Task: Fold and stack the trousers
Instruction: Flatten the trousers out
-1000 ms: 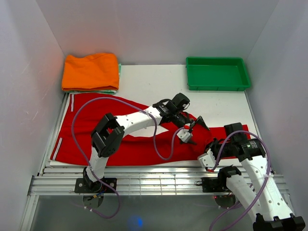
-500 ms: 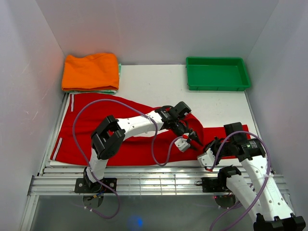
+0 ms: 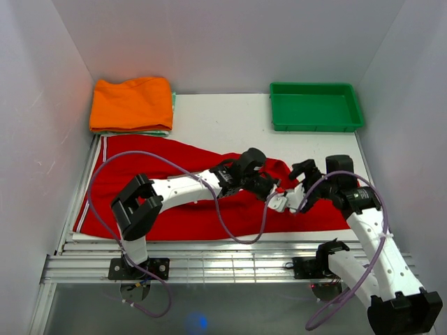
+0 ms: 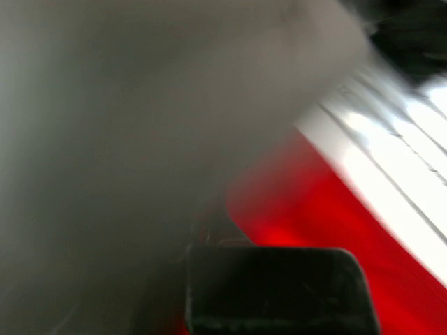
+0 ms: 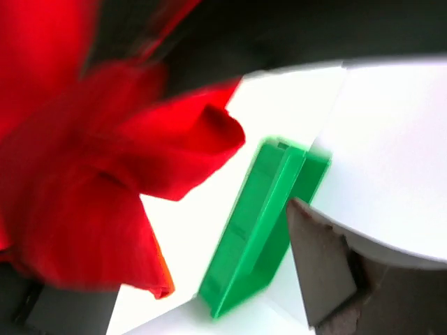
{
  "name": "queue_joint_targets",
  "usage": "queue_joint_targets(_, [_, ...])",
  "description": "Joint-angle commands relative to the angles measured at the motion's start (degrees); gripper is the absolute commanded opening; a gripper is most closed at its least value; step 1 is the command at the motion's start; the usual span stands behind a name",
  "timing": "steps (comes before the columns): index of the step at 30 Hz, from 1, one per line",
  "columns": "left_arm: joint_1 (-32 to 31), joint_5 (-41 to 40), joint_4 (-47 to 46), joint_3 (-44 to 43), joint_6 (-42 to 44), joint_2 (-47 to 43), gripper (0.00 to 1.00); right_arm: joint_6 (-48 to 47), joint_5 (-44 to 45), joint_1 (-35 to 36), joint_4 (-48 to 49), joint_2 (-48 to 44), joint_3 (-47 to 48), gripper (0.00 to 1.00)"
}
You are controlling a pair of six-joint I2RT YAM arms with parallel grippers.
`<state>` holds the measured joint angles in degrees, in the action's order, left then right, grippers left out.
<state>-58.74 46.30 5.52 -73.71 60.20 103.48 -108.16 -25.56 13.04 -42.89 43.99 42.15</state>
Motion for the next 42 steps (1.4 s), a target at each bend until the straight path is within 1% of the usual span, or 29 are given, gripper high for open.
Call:
queue_joint_targets(1, [-0.32,-24.69,-13.87,-2.21,-19.05,-1.36,0.0,16.27,6.13,-2.31,13.1,4.96,7.93,0.9])
queue_joint_targets(2, [-0.32,-27.82,-13.96,-2.92,-20.38,-0.57,0.0,20.05,6.49,-4.4,13.1,5.84,9.34,0.9])
queue_joint_targets(3, [-0.32,-30.72,-14.83,-3.19,-21.09,-0.04,0.0,27.14,6.4,-5.64,13.1,6.63,11.53,0.9])
queue_joint_targets(4, [-0.32,-35.1,-16.14,-2.23,-22.14,0.31,0.0,30.69,6.23,-7.13,13.01,7.51,12.25,0.9])
queue_joint_targets(5, [-0.32,-37.4,-18.07,-1.27,-22.67,0.32,0.0,33.77,5.96,-8.63,13.01,7.86,12.78,0.9])
queue_joint_targets(6, [-0.32,-39.17,-21.22,-0.39,-22.94,0.32,0.0,39.29,5.7,-12.04,12.92,8.04,12.95,0.9])
queue_joint_targets(11, [-0.32,-51.99,-31.08,5.4,-22.15,1.37,0.0,52.68,1.32,-26.89,12.84,8.66,13.22,0.9])
queue_joint_targets(14, [-0.32,-53.77,-35.57,7.52,-22.06,1.55,0.0,58.39,-1.32,-31.39,12.22,9.36,13.48,0.9])
queue_joint_targets(16, [-0.41,-55.52,-39.08,9.46,-21.97,1.55,0.0,62.25,-1.86,-32.63,10.56,10.94,14.18,0.9])
queue_joint_targets(17, [-0.5,-56.58,-39.44,9.38,-22.06,2.33,0.0,66.8,-4.38,-33.68,8.11,11.9,16.88,0.9])
queue_joint_targets(19, [-1.89,-62.28,-42.42,9.03,-21.45,3.65,0.0,72.44,-9.3,-34.3,1.54,16.38,20.59,0.9])
queue_joint_targets(20, [-2.69,-65.26,-45.13,9.37,-20.66,4.7,0.0,79.35,-10.98,-34.57,-0.33,17.79,23.65,0.9])
queue_joint_targets(21, [-3.83,-68.51,-52.9,9.81,-16.83,7.32,0.0,82.81,-12.91,-34.74,-1.91,20.76,24.9,0.93])
queue_joint_targets(22, [-5.93,-73.59,-58.03,11.73,-13.57,8.83,0.0,86.5,-16.33,-34.83,-3.23,22.18,25.69,0.95])
queue_joint_targets(23, [-6.82,-74.86,-64.52,13.4,-9.53,10.32,0.0,90.19,-17.58,-34.83,-4.21,22.98,26.05,0.96])
queue_joint_targets(24, [-8.65,-76.0,-77.72,16.03,-1.23,13.64,0.0,97.63,-20.81,-34.92,-3.95,24.2,25.09,0.97])
queue_joint_targets(25, [-10.24,-76.36,-87.94,17.01,5.56,17.24,0.0,103.96,-21.63,-34.92,-3.34,24.65,23.0,0.97])
queue_joint_targets(26, [-11.47,-76.1,-93.62,17.11,9.63,19.8,0.0,110.38,-24.07,-34.92,-0.2,24.39,19.67,0.97])
queue_joint_targets(27, [-12.96,-75.58,-95.76,16.94,11.67,21.48,0.0,116.62,-24.79,-34.84,4.0,23.52,12.76,0.95])
queue_joint_targets(29, [-14.03,-74.43,-97.0,15.97,13.79,23.07,0.0,119.57,-24.8,-34.57,5.62,23.16,7.71,0.92])
queue_joint_targets(30, [-14.64,-73.73,-97.36,15.71,15.02,24.04,0.0,122.11,-23.06,-34.48,7.72,22.73,4.03,0.9])
queue_joint_targets(32, [-15.52,-73.11,-98.94,14.4,17.48,26.06,0.0,127.64,-22.94,-33.96,11.23,23.42,-2.13,0.91])
queue_joint_targets(33, [-16.05,-72.24,-99.38,14.04,18.53,26.85,0.0,130.02,-23.3,-31.17,18.74,23.25,-4.42,0.93])
queue_joint_targets(35, [-16.4,-71.44,-99.47,14.21,19.42,27.38,0.0,136.68,-23.48,-29.22,25.2,22.72,-6.72,0.98])
queue_joint_targets(36, [-16.67,-70.92,-99.82,14.04,19.6,27.74,0.0,138.9,-22.35,-27.56,27.93,23.16,-7.43,0.94])
queue_joint_targets(38, [-17.11,-71.0,-100.0,12.64,19.95,27.91,0.0,140.41,-20.76,-25.87,29.26,26.22,-8.14,0.73])
queue_joint_targets(40, [-17.2,-71.0,-99.91,12.37,20.21,28.0,0.0,140.41,-20.15,-25.78,29.88,27.2,-7.79,0.62])
queue_joint_targets(41, [-17.11,-71.26,-100.0,11.76,20.39,28.18,0.0,140.33,-19.71,-25.78,29.89,27.64,-7.52,0.46])
queue_joint_targets(42, [-17.11,-71.26,-100.0,11.75,20.56,28.27,0.0,140.24,-19.18,-25.69,29.97,27.64,-7.26,0.38])
